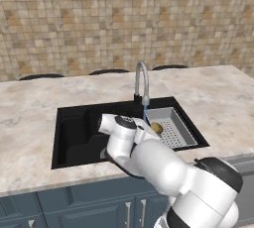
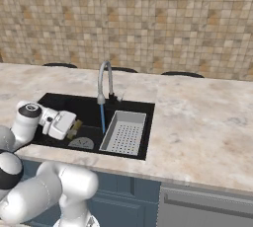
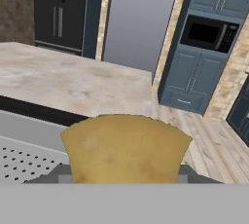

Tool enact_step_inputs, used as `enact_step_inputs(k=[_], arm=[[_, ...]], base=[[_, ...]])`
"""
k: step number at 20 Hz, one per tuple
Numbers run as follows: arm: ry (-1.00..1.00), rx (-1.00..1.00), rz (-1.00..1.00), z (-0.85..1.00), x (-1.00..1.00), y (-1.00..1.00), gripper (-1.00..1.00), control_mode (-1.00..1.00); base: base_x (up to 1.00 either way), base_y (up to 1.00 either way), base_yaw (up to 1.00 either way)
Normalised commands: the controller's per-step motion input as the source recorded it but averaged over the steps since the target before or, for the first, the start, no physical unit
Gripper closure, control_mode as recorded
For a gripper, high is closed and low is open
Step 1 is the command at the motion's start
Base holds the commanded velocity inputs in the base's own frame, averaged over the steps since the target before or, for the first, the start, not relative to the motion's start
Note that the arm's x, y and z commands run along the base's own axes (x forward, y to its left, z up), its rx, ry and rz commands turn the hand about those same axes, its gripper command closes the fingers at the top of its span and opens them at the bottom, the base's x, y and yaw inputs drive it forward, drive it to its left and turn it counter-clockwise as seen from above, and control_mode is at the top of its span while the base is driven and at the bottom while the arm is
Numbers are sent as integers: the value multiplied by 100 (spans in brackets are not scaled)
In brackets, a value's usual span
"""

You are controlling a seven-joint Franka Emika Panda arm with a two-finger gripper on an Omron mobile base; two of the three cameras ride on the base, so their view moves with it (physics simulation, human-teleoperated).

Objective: Soak the sponge with water for a few seconds and then drop it inside the sink.

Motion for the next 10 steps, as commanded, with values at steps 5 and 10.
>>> enact_step_inputs(k=[5, 10], arm=[[2, -1, 0, -2, 36, 0, 100, -100], [3, -1, 0, 0, 34, 0, 100, -100]], base=[[0, 0, 0], [0, 0, 0]])
